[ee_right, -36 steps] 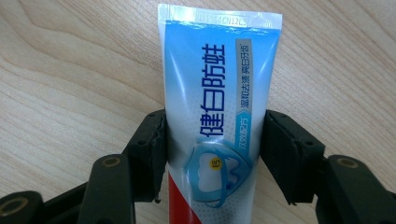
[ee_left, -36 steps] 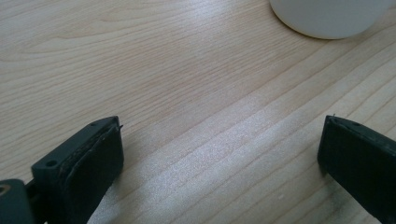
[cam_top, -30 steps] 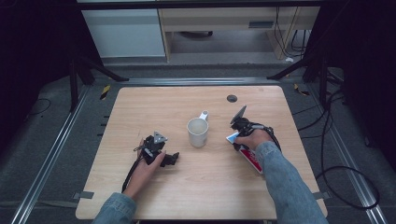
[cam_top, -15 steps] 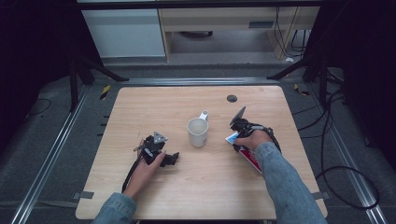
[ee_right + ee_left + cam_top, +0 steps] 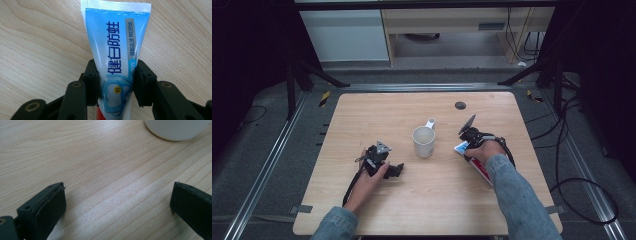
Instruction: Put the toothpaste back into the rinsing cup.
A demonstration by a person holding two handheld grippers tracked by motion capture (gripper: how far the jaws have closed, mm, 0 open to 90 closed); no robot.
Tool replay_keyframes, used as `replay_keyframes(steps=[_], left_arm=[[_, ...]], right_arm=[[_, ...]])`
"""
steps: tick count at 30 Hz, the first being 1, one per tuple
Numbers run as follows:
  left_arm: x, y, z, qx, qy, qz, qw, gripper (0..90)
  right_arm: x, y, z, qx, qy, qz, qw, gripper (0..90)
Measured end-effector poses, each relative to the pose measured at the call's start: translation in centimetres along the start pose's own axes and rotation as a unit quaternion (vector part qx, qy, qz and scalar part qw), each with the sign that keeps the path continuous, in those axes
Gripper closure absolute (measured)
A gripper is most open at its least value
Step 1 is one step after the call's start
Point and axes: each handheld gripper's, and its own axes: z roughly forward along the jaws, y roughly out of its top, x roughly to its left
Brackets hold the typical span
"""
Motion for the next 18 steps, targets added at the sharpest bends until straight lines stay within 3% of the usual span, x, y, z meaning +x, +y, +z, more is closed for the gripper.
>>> replay_keyframes(steps=[1, 7, 18], left_arm=[[0.0, 0.0, 0.0, 0.0, 0.0, 0.0, 1.0, 0.0], [0.01, 0.0, -0.01, 0.001, 0.0, 0.001, 1.0, 0.0], [0.02, 0.0, -0.01, 0.001, 0.0, 0.001, 1.0, 0.0]], right_arm=[[0.19, -0.01, -0.14, 0.001, 0.004, 0.016, 0.9999, 62.2], [-0.22, -0.41, -0.47, -0.012, 0.006, 0.017, 0.9998, 69.5], [-0.78, -0.62, -1.05, -0.03, 0.015, 0.032, 0.9989, 72.3]])
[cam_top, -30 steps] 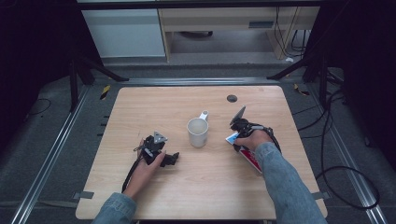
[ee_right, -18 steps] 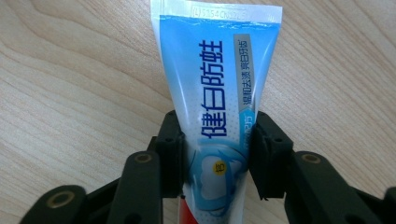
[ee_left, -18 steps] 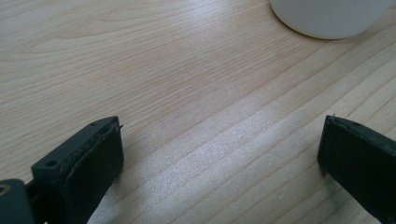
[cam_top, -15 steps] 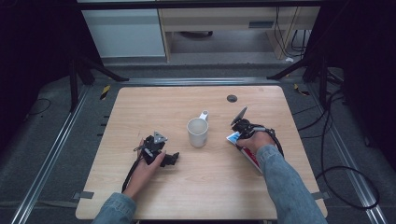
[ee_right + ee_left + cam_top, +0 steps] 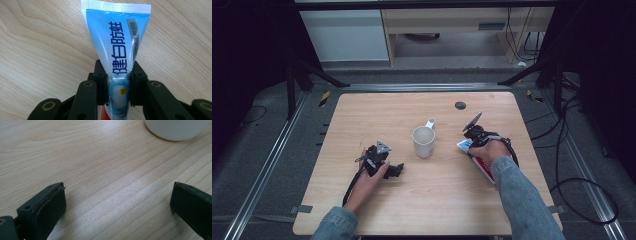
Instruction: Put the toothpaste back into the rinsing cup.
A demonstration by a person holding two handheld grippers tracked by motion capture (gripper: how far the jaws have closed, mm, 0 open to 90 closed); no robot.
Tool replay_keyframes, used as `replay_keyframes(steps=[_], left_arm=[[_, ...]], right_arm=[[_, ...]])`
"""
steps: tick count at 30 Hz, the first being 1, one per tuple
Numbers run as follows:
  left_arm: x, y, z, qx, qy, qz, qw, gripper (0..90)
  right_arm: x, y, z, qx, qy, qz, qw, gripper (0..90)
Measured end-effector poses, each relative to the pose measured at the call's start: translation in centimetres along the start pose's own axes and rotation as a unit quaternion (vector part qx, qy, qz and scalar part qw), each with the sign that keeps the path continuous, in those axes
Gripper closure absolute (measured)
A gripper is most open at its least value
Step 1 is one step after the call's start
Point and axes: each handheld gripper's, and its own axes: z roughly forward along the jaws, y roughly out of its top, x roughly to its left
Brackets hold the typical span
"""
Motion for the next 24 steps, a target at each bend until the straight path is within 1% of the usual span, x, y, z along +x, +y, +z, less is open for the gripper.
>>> replay_keyframes(steps=[1, 2, 4, 13, 15, 20, 23, 24], left_arm=[[0.0, 0.0, 0.0, 0.0, 0.0, 0.0, 1.0, 0.0], [0.0, 0.0, 0.0, 0.0, 0.0, 0.0, 1.0, 0.0], [0.0, 0.0, 0.0, 0.0, 0.0, 0.0, 1.0, 0.0], [0.0, 0.0, 0.0, 0.0, 0.0, 0.0, 1.0, 0.0], [0.0, 0.0, 0.0, 0.0, 0.001, 0.001, 1.0, 0.0], [0.0, 0.0, 0.0, 0.0, 0.0, 0.0, 1.0, 0.0], [0.0, 0.0, 0.0, 0.0, 0.0, 0.0, 1.0, 0.0], [0.0, 0.0, 0.0, 0.0, 0.0, 0.0, 1.0, 0.0]], right_arm=[[0.0, 0.0, -0.1, -0.002, -0.001, 0.005, 1.0, 72.4], [-0.1, -0.1, -0.3, -0.006, 0.001, 0.002, 1.0, 72.4], [-0.2, -0.1, -0.5, -0.009, 0.0, 0.008, 0.9999, 72.6], [-0.7, -0.3, -2.0, -0.033, -0.001, 0.01, 0.9994, 73.4], [-0.8, -0.4, -2.2, -0.038, -0.002, 0.016, 0.9992, 73.4], [-1.1, -0.7, -2.7, -0.063, -0.001, 0.019, 0.9978, 73.5], [-1.4, -0.9, -3.3, -0.087, 0.003, 0.024, 0.9959, 73.5], [-1.5, -1.0, -3.5, -0.09, 0.003, 0.024, 0.9956, 73.6]])
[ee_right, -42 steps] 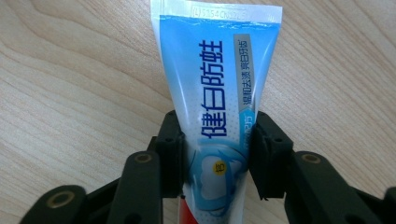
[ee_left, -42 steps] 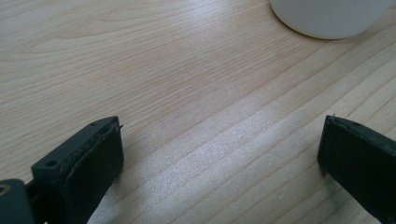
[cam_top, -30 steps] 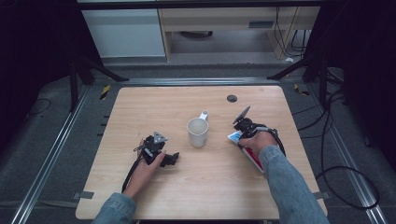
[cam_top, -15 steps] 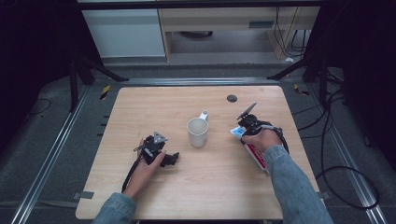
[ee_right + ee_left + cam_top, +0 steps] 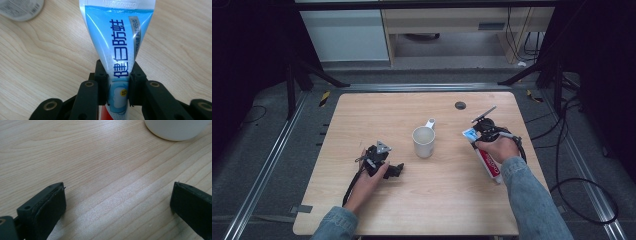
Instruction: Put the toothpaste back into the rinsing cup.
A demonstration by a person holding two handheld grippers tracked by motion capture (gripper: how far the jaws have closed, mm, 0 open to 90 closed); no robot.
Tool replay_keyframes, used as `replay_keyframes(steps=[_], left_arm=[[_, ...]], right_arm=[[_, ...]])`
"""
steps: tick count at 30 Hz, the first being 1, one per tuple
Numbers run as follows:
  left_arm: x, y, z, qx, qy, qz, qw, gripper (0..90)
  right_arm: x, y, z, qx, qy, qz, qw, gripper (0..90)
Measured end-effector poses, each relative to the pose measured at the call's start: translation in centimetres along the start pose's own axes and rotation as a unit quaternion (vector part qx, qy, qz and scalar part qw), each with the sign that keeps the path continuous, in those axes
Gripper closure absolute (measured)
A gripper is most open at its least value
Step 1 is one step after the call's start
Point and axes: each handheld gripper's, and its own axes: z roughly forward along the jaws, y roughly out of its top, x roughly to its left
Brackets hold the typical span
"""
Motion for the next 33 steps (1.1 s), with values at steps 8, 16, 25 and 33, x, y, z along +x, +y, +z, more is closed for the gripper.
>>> replay_keyframes(steps=[8, 16, 25, 33], left_arm=[[0.0, 0.0, 0.0, 0.0, 0.001, 0.0, 1.0, 0.0], [0.0, 0.0, 0.0, 0.0, 0.0, 0.0, 1.0, 0.0], [0.0, 0.0, 0.0, 0.0, 0.0, 0.0, 1.0, 0.0], [0.0, 0.0, 0.0, 0.0, 0.0, 0.0, 1.0, 0.0]], right_arm=[[-0.4, -0.5, -1.5, -0.037, 0.005, 0.005, 0.9993, 73.6], [-0.7, -1.0, -2.3, -0.058, 0.001, 0.01, 0.9982, 73.7], [-1.2, -1.4, -4.1, -0.101, 0.003, 0.023, 0.9946, 73.8], [-1.6, -1.7, -5.0, -0.12, 0.003, 0.025, 0.9925, 73.8]])
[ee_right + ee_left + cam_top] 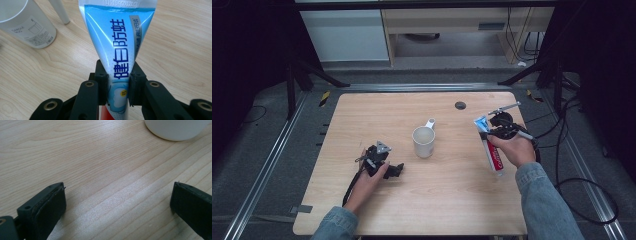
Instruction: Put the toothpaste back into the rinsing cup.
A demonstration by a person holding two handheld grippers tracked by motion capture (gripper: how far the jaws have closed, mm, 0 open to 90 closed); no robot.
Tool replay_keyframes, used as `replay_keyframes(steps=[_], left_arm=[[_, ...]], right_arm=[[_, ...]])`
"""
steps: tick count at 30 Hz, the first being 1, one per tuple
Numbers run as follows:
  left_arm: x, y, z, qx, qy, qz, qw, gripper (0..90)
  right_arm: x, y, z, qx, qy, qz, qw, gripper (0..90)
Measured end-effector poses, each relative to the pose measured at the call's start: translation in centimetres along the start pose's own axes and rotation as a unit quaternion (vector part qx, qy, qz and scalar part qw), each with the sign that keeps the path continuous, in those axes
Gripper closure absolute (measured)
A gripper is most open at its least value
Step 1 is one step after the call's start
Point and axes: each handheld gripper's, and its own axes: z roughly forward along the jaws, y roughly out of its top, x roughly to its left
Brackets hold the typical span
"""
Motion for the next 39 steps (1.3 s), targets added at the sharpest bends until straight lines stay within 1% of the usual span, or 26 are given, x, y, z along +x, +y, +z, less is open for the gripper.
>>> replay_keyframes(steps=[3, 10, 21, 28, 34, 35, 36, 39], left_arm=[[0.0, 0.0, 0.0, 0.0, 0.0, 0.0, 1.0, 0.0], [0.0, 0.0, 0.0, 0.0, 0.0, 0.0, 1.0, 0.0], [0.0, 0.0, 0.0, 0.0, 0.0, 0.0, 1.0, 0.0], [0.0, 0.0, 0.0, 0.0, 0.0, 0.0, 1.0, 0.0], [0.0, 0.0, 0.0, 0.0, 0.0, 0.0, 1.0, 0.0], [0.0, 0.0, 0.0, 0.0, 0.0, 0.0, 1.0, 0.0], [0.0, 0.0, 0.0, 0.0, 0.0, 0.0, 1.0, 0.0], [0.0, 0.0, 0.0, 0.0, 0.0, 0.0, 1.0, 0.0]], right_arm=[[-0.1, 0.0, -0.1, -0.002, -0.002, 0.002, 1.0, 73.8], [-0.2, 0.1, -0.4, -0.017, -0.005, 0.001, 0.9998, 73.7], [0.5, 0.5, -0.9, -0.041, -0.002, -0.006, 0.9991, 73.6], [1.9, 0.9, -1.1, -0.053, 0.006, -0.018, 0.9984, 73.6], [3.7, 1.1, -1.2, -0.081, 0.02, -0.024, 0.9962, 73.5], [4.1, 1.0, -1.3, -0.087, 0.023, -0.021, 0.9957, 73.5], [4.5, 0.9, -1.3, -0.095, 0.027, -0.018, 0.9949, 73.5], [5.2, 0.8, -1.3, -0.116, 0.032, -0.016, 0.9926, 73.4]])
